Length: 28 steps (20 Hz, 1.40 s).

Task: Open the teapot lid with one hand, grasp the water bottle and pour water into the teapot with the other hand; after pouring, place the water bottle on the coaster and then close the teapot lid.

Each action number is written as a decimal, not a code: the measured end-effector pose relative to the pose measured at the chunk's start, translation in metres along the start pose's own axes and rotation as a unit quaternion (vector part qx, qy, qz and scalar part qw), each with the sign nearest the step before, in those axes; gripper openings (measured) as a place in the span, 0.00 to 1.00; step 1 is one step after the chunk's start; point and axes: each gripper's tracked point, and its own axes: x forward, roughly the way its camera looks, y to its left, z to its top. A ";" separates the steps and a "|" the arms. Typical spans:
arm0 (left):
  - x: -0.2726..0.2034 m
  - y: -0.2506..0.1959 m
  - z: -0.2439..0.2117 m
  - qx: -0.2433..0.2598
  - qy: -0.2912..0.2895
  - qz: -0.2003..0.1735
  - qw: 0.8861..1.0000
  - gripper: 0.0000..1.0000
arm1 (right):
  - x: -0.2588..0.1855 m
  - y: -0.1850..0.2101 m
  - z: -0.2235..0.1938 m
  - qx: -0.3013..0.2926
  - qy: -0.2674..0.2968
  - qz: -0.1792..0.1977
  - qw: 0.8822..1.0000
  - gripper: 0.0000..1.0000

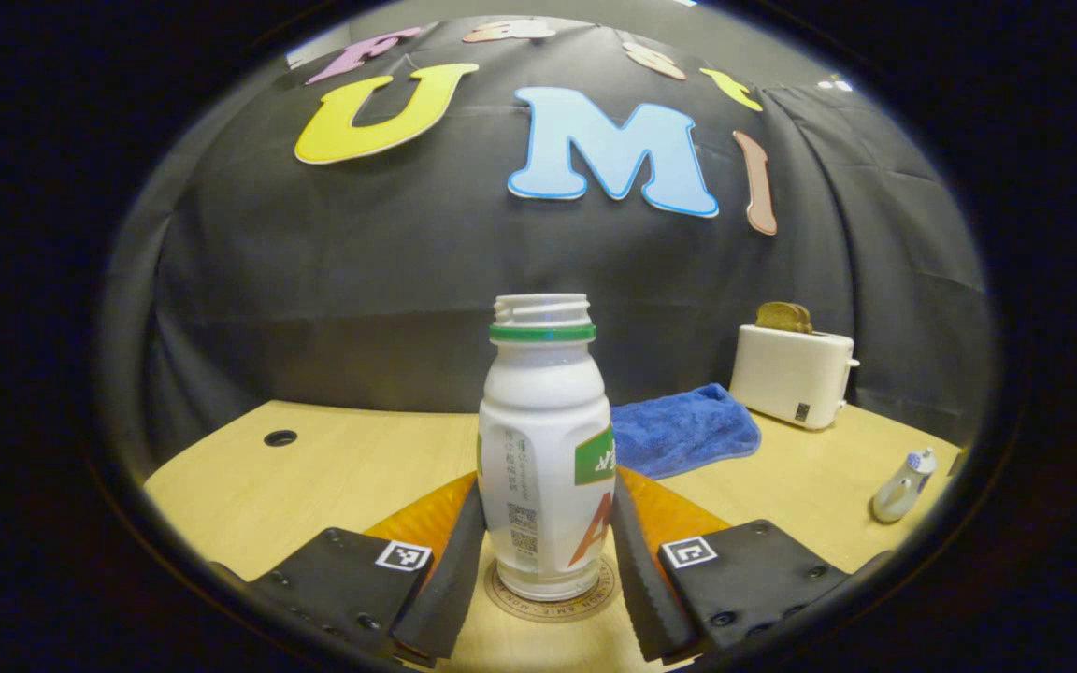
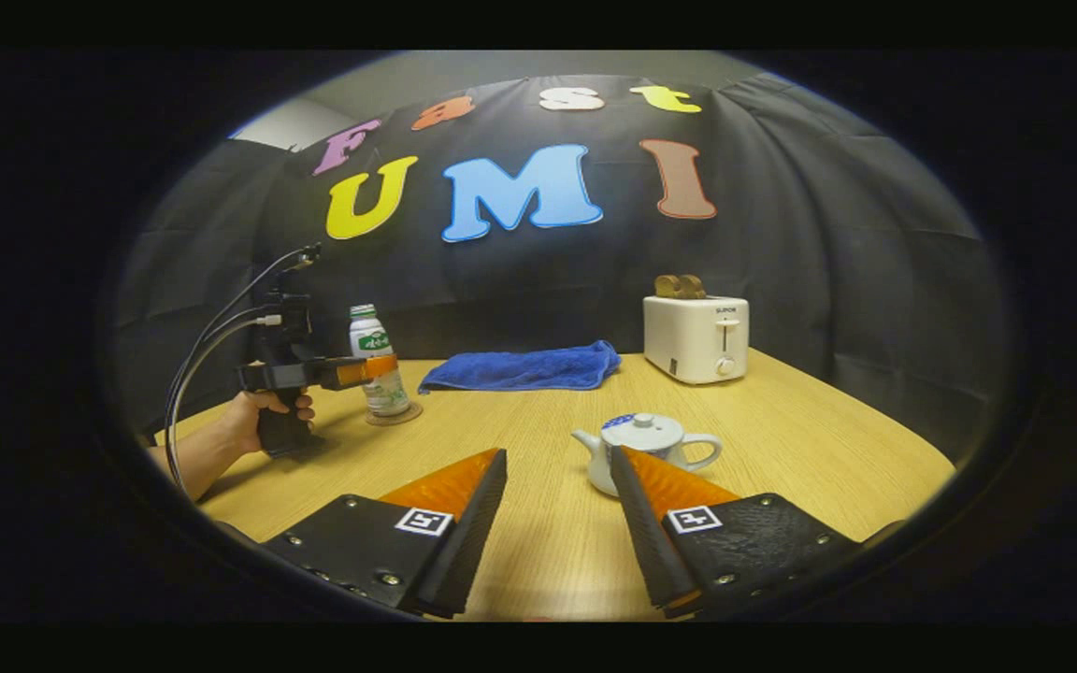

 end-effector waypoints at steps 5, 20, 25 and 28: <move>0.000 -0.005 -0.003 0.027 -0.002 0.001 1.000 0.79 | 0.001 0.003 0.001 -0.002 -0.002 0.005 1.000 0.69; -0.073 -0.004 0.013 0.023 -0.031 0.022 0.999 0.97 | -0.009 0.023 0.004 -0.011 -0.006 0.024 1.000 0.69; -0.160 -0.035 0.006 0.006 -0.052 0.045 0.998 0.98 | 0.004 0.036 0.016 -0.019 -0.027 0.004 0.999 0.69; -0.194 -0.057 0.000 0.005 -0.060 0.053 0.997 1.00 | 0.013 0.052 0.016 -0.023 -0.038 -0.012 0.999 0.75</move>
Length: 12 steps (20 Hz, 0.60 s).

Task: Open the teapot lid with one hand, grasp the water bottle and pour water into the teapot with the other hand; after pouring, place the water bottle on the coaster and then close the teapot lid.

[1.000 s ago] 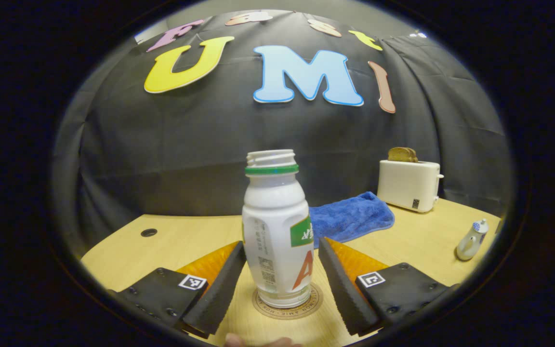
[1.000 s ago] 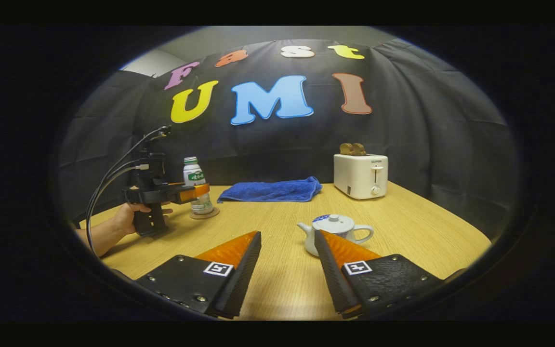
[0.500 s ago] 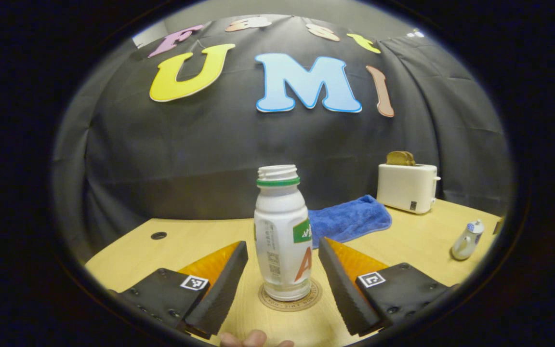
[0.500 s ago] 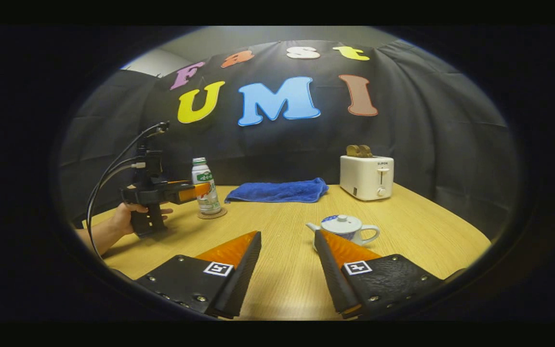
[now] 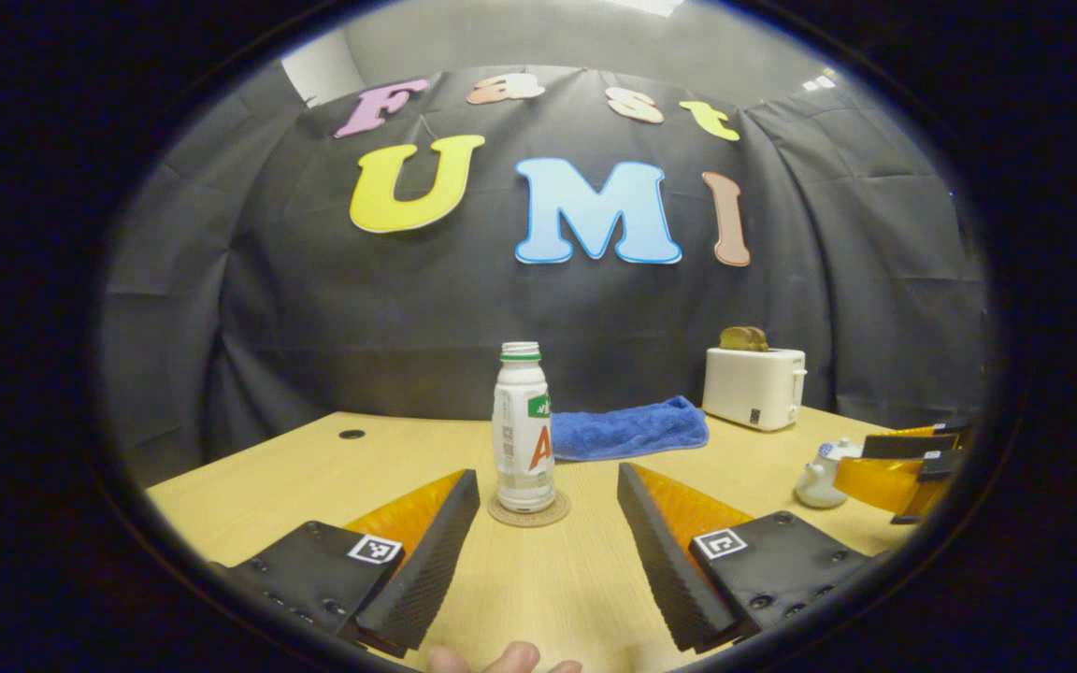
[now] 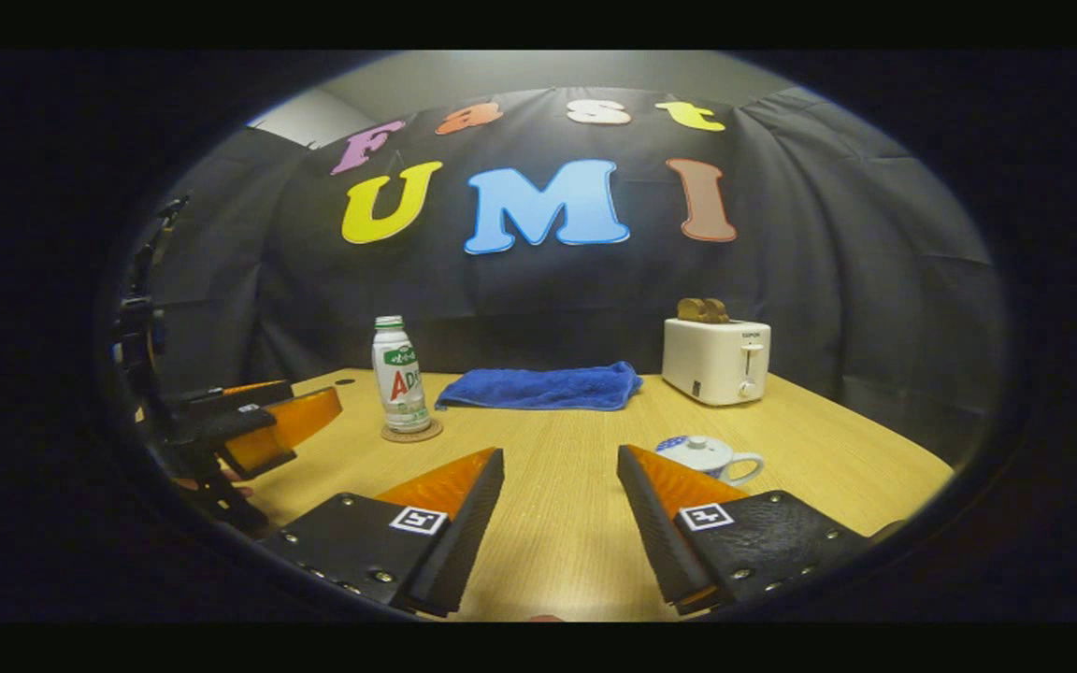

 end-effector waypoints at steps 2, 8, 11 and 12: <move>-0.016 -0.010 -0.005 -0.006 -0.003 0.002 1.000 1.00 | -0.003 0.008 -0.001 -0.001 -0.012 -0.017 1.000 0.77; -0.049 -0.018 -0.021 0.012 -0.024 0.041 0.999 1.00 | -0.027 0.034 -0.016 -0.003 -0.026 -0.018 0.999 0.90; -0.056 -0.024 -0.026 0.009 -0.015 0.039 0.999 0.96 | -0.034 0.031 -0.012 -0.007 -0.049 -0.029 0.998 0.92; -0.054 -0.020 -0.027 0.013 -0.021 0.044 0.999 0.96 | -0.034 0.031 -0.009 -0.012 -0.057 -0.032 0.998 0.93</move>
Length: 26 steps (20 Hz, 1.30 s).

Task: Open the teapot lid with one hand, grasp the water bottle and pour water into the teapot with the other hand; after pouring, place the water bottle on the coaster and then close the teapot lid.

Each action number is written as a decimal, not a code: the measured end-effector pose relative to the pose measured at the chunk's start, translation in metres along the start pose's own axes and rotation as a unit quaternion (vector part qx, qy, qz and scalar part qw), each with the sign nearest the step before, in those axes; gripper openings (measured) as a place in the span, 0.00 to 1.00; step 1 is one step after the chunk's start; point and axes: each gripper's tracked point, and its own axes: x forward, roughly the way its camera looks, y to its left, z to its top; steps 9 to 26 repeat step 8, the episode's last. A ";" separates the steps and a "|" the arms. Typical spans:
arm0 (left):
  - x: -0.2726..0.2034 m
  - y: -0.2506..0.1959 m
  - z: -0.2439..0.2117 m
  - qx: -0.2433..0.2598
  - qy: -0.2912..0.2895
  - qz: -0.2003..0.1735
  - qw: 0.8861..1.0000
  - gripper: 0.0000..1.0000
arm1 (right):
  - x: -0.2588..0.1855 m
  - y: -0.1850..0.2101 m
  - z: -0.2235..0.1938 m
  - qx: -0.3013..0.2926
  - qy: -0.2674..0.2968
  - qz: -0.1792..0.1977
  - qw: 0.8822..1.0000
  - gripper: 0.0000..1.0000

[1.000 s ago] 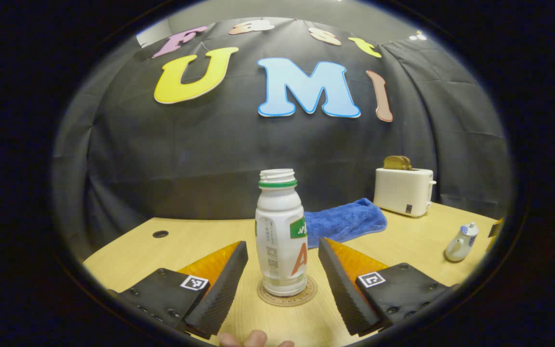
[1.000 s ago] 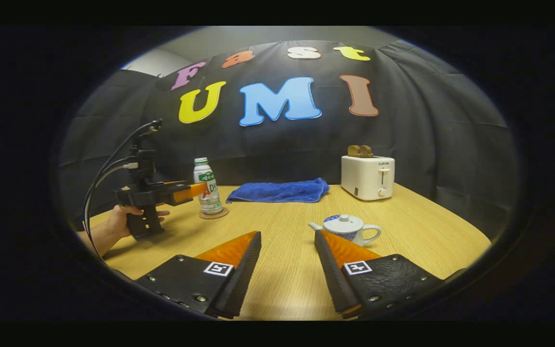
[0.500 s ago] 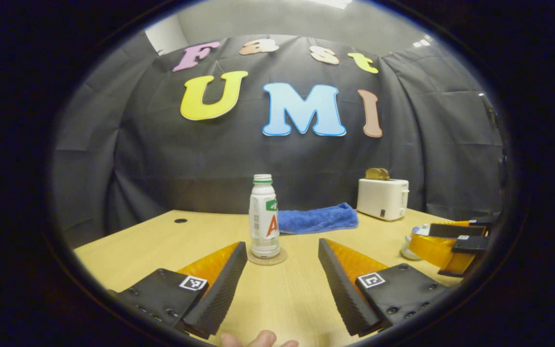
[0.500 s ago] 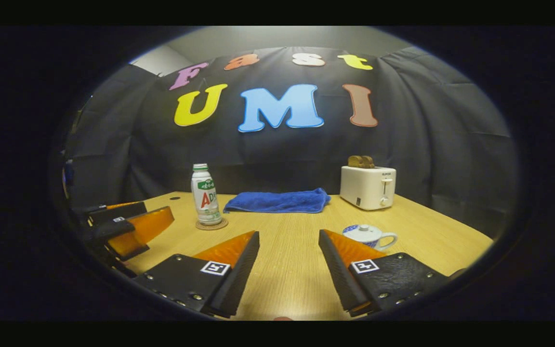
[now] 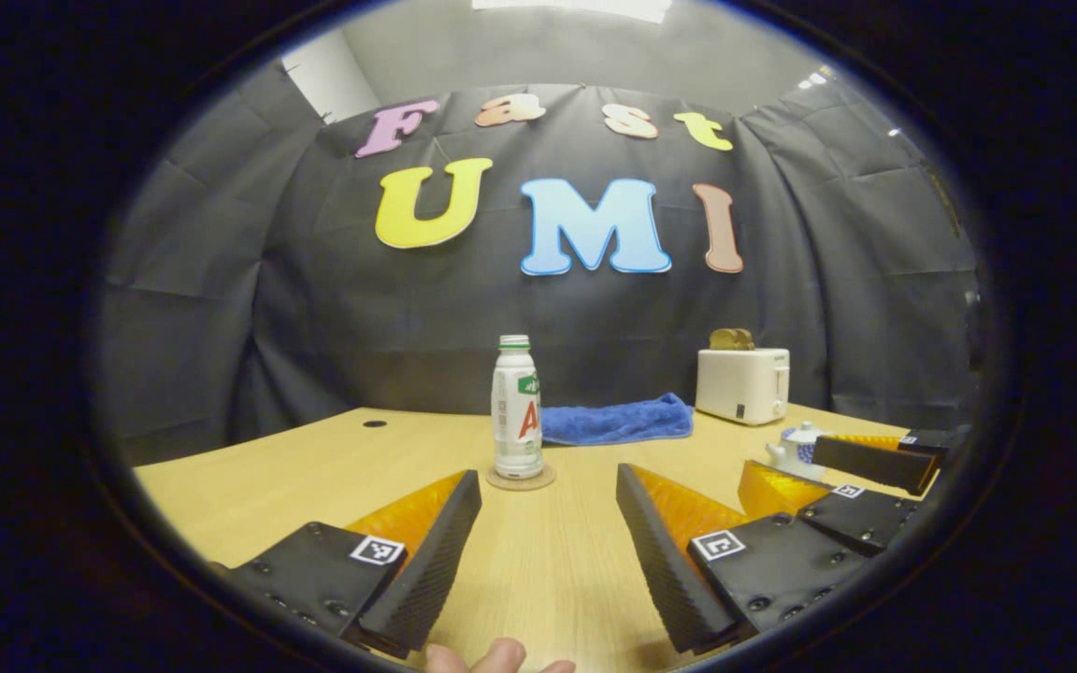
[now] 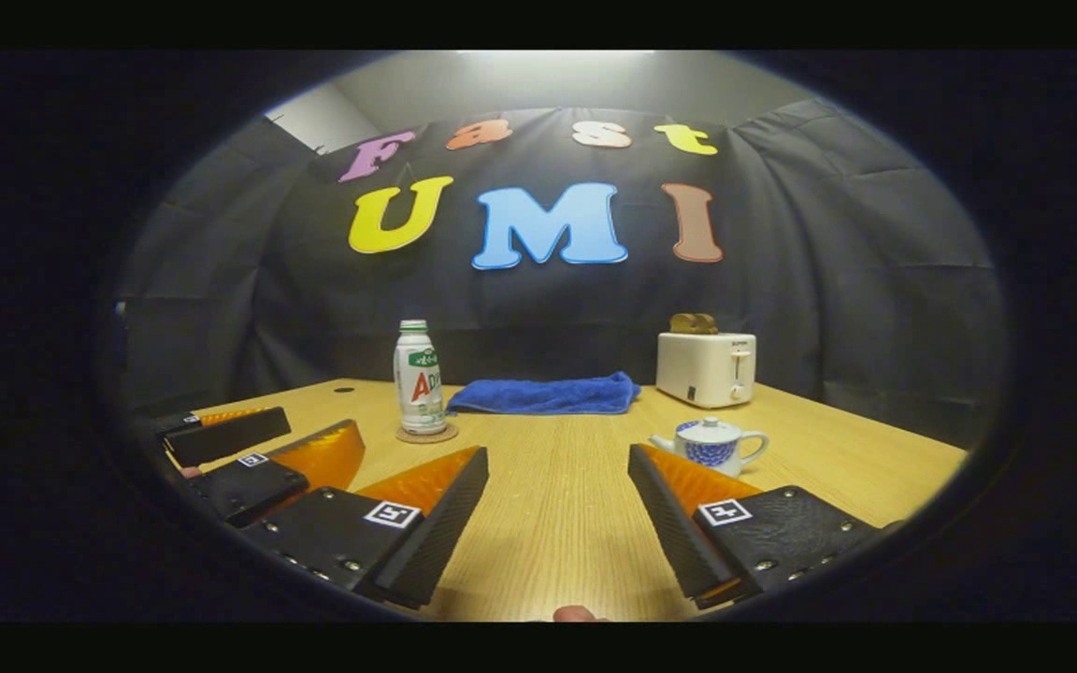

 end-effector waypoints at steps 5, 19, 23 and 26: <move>-0.001 -0.003 0.000 0.000 0.003 0.005 1.000 1.00 | -0.001 -0.005 -0.002 0.002 0.002 -0.012 1.000 0.93; -0.001 -0.003 0.001 0.000 0.003 0.003 1.000 1.00 | -0.001 -0.006 -0.003 0.002 0.003 -0.014 1.000 0.93; -0.001 -0.003 0.001 0.000 0.003 0.003 1.000 1.00 | -0.001 -0.006 -0.003 0.002 0.003 -0.014 1.000 0.93; -0.001 -0.003 0.001 0.000 0.003 0.003 1.000 1.00 | -0.001 -0.006 -0.003 0.002 0.003 -0.014 1.000 0.93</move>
